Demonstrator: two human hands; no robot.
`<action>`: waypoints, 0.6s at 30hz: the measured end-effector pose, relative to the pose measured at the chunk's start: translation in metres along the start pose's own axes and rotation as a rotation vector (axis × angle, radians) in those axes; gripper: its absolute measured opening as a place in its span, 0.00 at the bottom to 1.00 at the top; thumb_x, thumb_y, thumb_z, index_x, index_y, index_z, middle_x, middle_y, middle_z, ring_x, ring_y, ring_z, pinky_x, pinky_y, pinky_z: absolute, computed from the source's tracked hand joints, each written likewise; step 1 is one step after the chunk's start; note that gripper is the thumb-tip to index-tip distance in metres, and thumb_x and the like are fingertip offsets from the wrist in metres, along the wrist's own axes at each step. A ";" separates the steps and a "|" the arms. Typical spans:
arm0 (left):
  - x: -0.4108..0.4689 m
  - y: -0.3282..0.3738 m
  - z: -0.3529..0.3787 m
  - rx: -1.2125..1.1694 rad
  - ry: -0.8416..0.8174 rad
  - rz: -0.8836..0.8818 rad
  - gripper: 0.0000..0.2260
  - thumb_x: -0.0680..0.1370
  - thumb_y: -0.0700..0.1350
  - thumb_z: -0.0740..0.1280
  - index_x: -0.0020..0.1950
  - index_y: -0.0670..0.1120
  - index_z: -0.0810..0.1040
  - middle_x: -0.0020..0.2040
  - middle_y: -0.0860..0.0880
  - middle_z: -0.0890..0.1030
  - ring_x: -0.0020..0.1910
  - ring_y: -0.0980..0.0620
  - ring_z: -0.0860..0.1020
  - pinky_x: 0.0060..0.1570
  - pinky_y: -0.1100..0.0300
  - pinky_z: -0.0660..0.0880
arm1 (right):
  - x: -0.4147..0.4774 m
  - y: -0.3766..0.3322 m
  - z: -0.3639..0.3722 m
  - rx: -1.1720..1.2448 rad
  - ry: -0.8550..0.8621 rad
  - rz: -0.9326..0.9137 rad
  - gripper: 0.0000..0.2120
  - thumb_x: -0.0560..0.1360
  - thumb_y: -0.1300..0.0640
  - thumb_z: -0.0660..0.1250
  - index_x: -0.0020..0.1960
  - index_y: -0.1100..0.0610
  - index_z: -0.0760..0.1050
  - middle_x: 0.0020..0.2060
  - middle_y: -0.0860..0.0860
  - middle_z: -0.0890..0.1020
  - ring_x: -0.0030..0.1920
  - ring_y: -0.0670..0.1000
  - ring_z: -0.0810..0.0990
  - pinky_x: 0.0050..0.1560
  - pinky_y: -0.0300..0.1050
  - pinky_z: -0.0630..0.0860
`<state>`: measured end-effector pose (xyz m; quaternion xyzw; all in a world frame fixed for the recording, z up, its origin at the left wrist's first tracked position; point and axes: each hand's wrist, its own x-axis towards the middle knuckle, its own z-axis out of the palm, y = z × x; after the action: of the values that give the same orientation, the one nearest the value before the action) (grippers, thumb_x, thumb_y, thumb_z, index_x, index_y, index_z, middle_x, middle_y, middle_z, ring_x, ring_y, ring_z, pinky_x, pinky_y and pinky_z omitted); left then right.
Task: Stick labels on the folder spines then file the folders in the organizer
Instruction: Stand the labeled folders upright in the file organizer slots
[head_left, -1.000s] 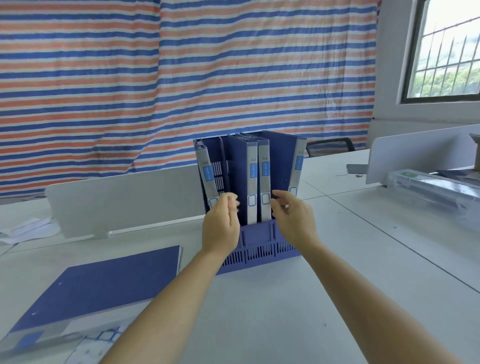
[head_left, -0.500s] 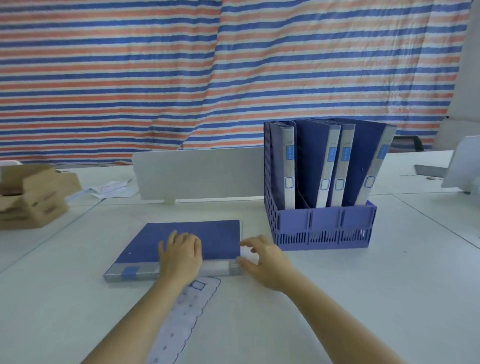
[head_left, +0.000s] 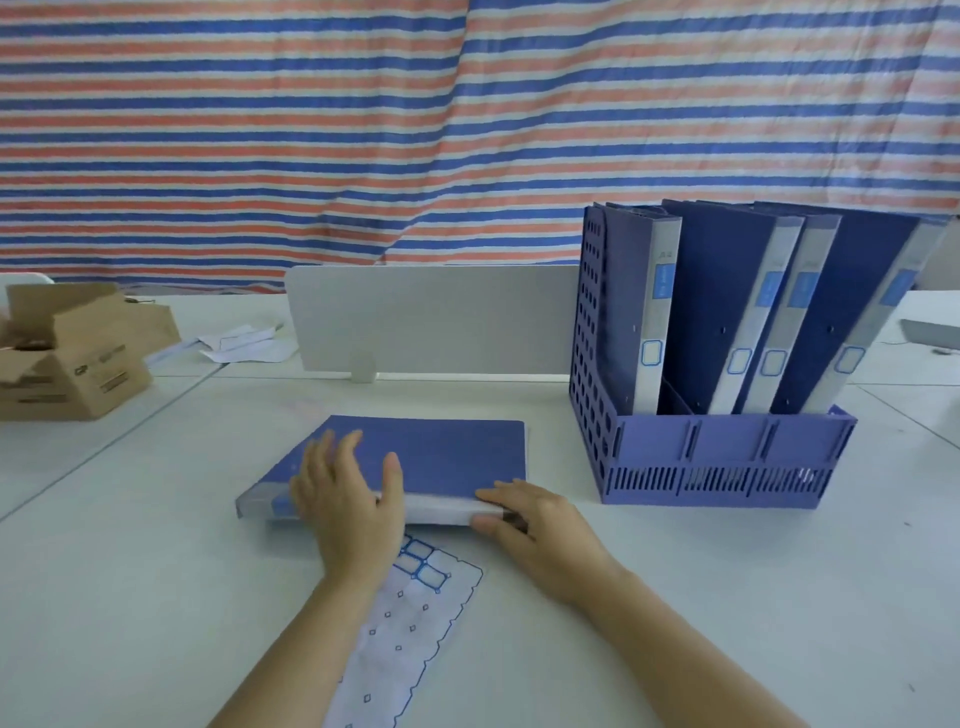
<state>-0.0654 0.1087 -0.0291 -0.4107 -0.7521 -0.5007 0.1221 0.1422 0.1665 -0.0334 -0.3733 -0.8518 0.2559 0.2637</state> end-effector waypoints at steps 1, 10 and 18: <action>0.003 0.003 -0.004 -0.041 0.067 -0.052 0.27 0.75 0.55 0.63 0.69 0.42 0.70 0.75 0.38 0.65 0.75 0.38 0.60 0.70 0.38 0.55 | 0.000 0.000 -0.002 0.055 0.036 0.015 0.19 0.78 0.39 0.64 0.66 0.44 0.77 0.60 0.44 0.81 0.61 0.43 0.77 0.58 0.31 0.69; 0.015 0.007 -0.024 -1.093 -0.026 -0.753 0.43 0.74 0.60 0.69 0.78 0.59 0.42 0.76 0.46 0.59 0.62 0.42 0.77 0.61 0.42 0.76 | -0.006 -0.003 -0.020 0.253 0.209 0.054 0.09 0.78 0.41 0.65 0.54 0.42 0.81 0.42 0.37 0.83 0.46 0.40 0.80 0.41 0.31 0.71; 0.006 0.030 -0.031 -1.233 -0.193 -0.651 0.27 0.81 0.64 0.50 0.73 0.50 0.68 0.59 0.44 0.79 0.57 0.46 0.81 0.48 0.46 0.80 | -0.024 -0.014 -0.025 0.015 0.121 -0.043 0.16 0.77 0.36 0.61 0.57 0.44 0.78 0.48 0.38 0.82 0.49 0.42 0.79 0.51 0.40 0.75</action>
<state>-0.0543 0.0902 0.0084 -0.2018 -0.4233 -0.8082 -0.3563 0.1651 0.1459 -0.0125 -0.3675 -0.8403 0.2336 0.3228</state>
